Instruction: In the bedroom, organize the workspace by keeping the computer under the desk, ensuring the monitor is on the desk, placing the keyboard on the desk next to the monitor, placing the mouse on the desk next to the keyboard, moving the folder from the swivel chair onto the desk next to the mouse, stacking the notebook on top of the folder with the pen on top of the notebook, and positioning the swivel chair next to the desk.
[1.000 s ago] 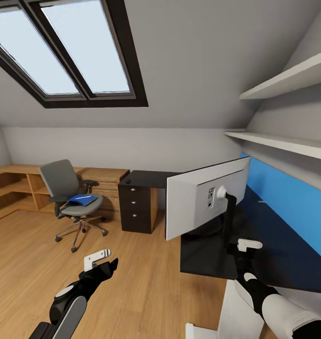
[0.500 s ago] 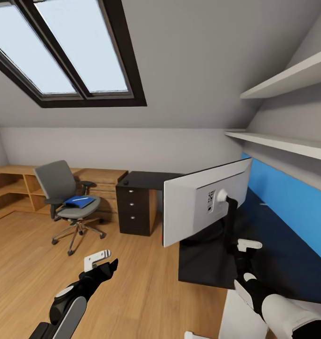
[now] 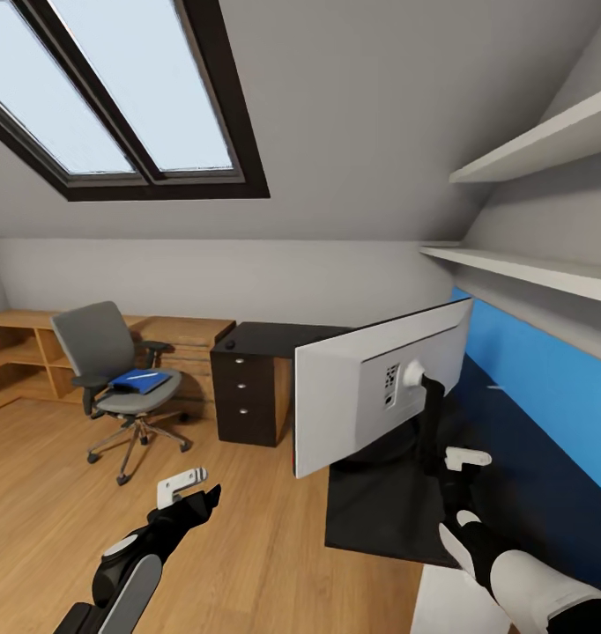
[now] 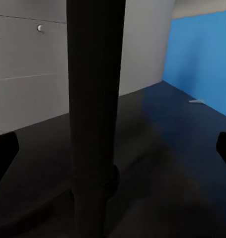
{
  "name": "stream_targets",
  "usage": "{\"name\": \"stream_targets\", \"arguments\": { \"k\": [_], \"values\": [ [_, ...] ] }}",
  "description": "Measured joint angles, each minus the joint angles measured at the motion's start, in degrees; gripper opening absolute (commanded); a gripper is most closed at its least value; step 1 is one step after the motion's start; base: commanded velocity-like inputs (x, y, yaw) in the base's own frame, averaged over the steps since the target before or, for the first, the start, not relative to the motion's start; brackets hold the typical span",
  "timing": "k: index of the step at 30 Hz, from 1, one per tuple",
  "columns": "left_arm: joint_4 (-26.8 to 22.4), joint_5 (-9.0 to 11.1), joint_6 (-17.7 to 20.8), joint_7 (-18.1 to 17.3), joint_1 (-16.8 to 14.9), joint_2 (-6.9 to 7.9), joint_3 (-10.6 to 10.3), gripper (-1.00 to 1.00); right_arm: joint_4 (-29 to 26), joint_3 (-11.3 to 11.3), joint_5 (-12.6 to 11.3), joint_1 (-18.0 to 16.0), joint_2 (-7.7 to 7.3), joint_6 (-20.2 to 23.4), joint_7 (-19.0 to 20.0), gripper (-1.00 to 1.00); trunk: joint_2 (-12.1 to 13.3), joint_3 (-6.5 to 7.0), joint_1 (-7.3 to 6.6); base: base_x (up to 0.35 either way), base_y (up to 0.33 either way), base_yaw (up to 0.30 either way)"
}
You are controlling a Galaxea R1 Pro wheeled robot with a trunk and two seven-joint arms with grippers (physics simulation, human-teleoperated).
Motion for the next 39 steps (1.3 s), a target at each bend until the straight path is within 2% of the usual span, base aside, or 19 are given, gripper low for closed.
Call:
{"name": "stream_targets", "arguments": {
  "k": [39],
  "values": [
    [0.03, -0.06, 0.01, 0.0, 0.0, 0.0, -0.01, 1.0, 0.0, -0.01, 0.0, -0.01, -0.09, 0.01, 0.0, 1.0, 0.0, 0.0, 0.01, 0.076, -0.003, 0.0]
  ]
}}
